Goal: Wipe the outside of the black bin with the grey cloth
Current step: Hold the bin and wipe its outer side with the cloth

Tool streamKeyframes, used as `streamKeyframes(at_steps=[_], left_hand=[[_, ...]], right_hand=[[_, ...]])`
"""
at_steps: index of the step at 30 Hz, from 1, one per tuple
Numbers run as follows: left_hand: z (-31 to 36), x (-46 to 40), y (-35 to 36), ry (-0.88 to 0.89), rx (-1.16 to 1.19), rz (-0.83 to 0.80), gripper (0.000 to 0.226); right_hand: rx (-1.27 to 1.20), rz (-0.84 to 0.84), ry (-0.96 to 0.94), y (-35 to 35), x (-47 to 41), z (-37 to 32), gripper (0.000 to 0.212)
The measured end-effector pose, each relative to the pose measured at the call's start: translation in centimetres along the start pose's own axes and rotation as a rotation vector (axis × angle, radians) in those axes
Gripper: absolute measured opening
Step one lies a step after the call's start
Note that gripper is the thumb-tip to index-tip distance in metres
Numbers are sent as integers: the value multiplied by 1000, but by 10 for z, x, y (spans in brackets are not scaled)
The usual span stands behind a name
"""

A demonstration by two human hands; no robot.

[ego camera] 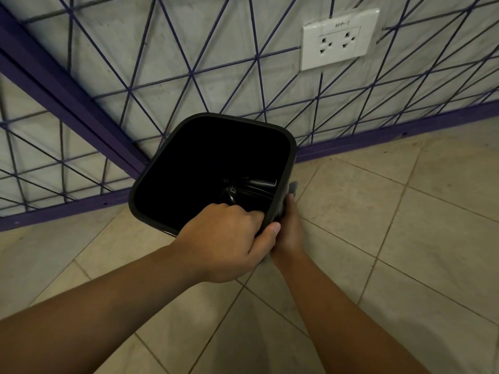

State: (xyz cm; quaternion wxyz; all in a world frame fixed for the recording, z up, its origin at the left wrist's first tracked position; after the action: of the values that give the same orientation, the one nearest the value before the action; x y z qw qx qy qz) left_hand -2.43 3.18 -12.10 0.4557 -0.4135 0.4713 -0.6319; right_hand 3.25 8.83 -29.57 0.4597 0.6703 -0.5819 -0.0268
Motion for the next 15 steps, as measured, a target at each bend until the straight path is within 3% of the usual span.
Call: streamKeyframes(at_steps=[3,8,11,13,15], left_hand=[[0,0,1,0,-3,-16,40],[2,0,-2,2,9,-10,39],[2,0,-2,6,25,-15,40],[2,0,-2,11,31,-13,38],[2,1,-2,14,32,-12,38]], right_hand=[[43,48,-62,2,2,3,75],[108,57,-9,-7,-11,6,67],[144,49,-80,-1,-5,5,82],[316,65,-134,-2,-4,8,75],[257,68,-129,-11,-11,10,68]])
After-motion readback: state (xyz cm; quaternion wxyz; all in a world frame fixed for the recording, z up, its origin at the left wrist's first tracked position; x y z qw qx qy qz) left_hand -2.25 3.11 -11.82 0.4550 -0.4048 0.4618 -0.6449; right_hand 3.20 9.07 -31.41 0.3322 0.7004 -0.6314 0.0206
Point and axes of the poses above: each hand's wrist, its own x-axis away from the middle knuckle, its own y-axis out of the palm, z = x × y, the point moved 6 cm from there along -x, towards the middle knuckle
